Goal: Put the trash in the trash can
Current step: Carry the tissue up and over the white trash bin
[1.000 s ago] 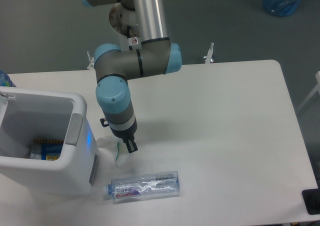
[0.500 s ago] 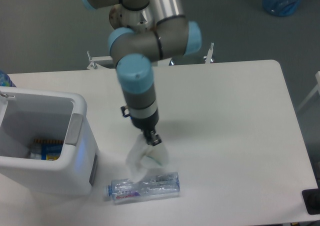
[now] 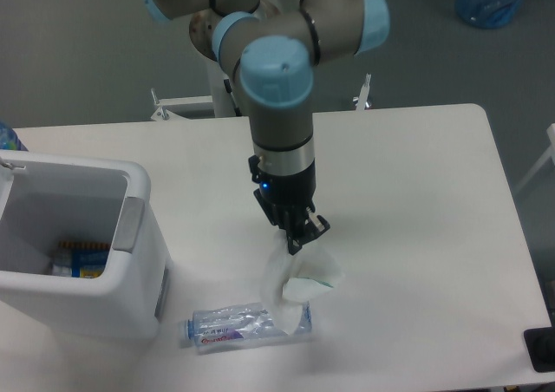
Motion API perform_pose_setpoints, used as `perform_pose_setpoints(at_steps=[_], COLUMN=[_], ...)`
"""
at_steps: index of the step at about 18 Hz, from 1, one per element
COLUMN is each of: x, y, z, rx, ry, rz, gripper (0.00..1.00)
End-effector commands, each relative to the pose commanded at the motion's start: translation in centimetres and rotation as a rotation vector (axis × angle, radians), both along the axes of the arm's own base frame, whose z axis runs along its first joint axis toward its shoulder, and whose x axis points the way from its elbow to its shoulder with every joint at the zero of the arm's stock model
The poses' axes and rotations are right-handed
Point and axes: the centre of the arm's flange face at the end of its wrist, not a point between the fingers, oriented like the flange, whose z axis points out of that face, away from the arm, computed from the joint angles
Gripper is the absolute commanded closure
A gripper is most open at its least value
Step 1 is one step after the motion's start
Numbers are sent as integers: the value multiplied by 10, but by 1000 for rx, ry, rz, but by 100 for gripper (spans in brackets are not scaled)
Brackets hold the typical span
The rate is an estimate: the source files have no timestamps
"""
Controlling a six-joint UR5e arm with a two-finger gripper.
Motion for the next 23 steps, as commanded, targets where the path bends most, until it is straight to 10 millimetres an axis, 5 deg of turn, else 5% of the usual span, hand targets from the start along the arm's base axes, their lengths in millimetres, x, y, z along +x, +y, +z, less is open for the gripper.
perform_pose_setpoints(at_steps=[5, 10, 13, 14, 23], x=[46, 122, 171, 177, 224], y=[-8, 3, 18, 18, 28], z=[67, 113, 119, 120, 129], rx=[173, 280, 289, 292, 311], ry=[-83, -165, -204, -219, -269], rz=[131, 186, 158, 169, 123], gripper=[87, 86, 94, 100, 100])
